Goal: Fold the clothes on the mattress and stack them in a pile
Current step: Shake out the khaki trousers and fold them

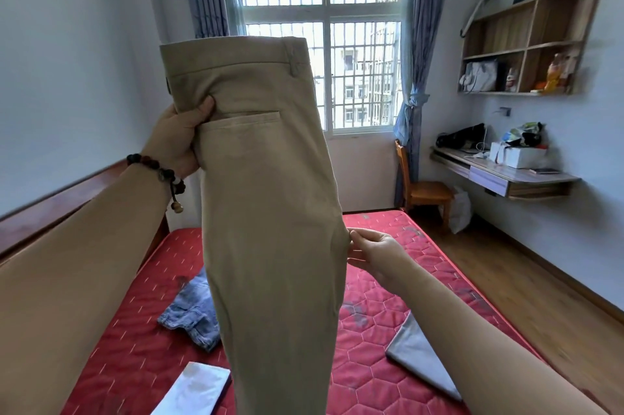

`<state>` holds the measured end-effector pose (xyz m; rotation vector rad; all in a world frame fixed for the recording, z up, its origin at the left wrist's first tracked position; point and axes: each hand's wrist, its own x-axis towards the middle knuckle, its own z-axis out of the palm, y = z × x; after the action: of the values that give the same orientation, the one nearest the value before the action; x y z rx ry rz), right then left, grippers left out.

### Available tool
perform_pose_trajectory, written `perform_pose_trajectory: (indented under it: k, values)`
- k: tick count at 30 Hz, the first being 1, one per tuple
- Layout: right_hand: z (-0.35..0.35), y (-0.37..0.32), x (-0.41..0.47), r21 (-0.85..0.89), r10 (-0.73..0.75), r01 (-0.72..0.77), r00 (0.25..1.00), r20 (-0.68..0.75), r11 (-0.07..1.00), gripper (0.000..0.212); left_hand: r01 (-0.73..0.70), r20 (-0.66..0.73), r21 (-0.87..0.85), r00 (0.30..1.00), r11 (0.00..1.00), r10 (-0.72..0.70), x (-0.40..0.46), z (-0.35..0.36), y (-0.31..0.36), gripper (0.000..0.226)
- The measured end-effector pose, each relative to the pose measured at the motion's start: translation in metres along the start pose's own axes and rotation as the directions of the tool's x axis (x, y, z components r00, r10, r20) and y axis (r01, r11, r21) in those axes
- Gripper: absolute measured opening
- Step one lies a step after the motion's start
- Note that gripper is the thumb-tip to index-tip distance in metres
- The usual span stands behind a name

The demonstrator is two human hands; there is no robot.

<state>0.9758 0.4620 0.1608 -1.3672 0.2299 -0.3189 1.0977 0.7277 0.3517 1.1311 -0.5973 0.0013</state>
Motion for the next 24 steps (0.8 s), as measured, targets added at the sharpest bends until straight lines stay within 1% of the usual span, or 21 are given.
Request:
perform_pose_trajectory:
  k: [3,6,8,9,12,14,16,17,19,22,24]
  values:
    - [0.011,0.0,0.003,0.055,0.092,-0.09,0.995,-0.042,0.994,0.014,0.002,0.002,0.005,1.0,1.0,-0.002,-0.002,-0.001,0.001,0.04]
    - [0.02,-0.002,0.004,0.227,0.182,-0.185,0.983,0.034,0.956,0.012,-0.009,-0.01,-0.013,1.0,1.0,0.009,-0.004,-0.007,0.002,0.039]
    - [0.027,-0.003,0.005,0.273,0.219,-0.23,0.973,0.069,0.934,0.014,-0.005,-0.015,-0.013,1.0,1.0,0.005,-0.005,-0.014,0.002,0.039]
    - [0.032,-0.003,0.007,0.276,0.231,-0.239,0.971,0.062,0.931,0.015,0.003,-0.012,-0.004,1.0,1.0,-0.003,-0.005,-0.019,0.002,0.04]
    - [0.035,-0.009,0.011,0.307,0.226,-0.211,0.974,-0.013,0.928,0.012,0.009,-0.002,0.017,1.0,1.0,-0.009,-0.005,-0.034,0.004,0.042]
    - [0.028,-0.017,0.015,0.394,0.202,-0.172,0.979,-0.034,0.903,0.015,-0.007,-0.017,0.029,1.0,1.0,0.008,-0.003,-0.048,0.008,0.043]
    - [0.019,-0.029,0.021,0.508,0.172,-0.122,0.984,-0.052,0.852,0.014,-0.006,-0.021,0.046,1.0,0.999,0.007,-0.002,-0.063,0.008,0.044]
    - [0.016,-0.034,0.025,0.529,0.161,-0.104,0.985,-0.062,0.842,0.013,0.002,-0.027,0.063,1.0,0.998,0.0,-0.002,-0.069,0.006,0.044]
    - [0.013,-0.046,0.03,0.511,0.137,-0.08,0.988,-0.073,0.856,0.013,0.023,-0.041,0.093,0.999,0.995,-0.019,-0.004,-0.079,-0.001,0.044]
    - [0.007,-0.063,0.036,0.499,0.066,-0.015,0.994,-0.085,0.866,0.01,0.04,-0.056,0.084,0.998,0.996,-0.035,-0.006,-0.089,-0.013,0.043]
    - [0.001,-0.071,0.036,0.392,0.015,0.026,0.995,-0.1,0.919,0.008,0.048,-0.065,0.063,0.997,0.997,-0.044,-0.007,-0.09,-0.018,0.043]
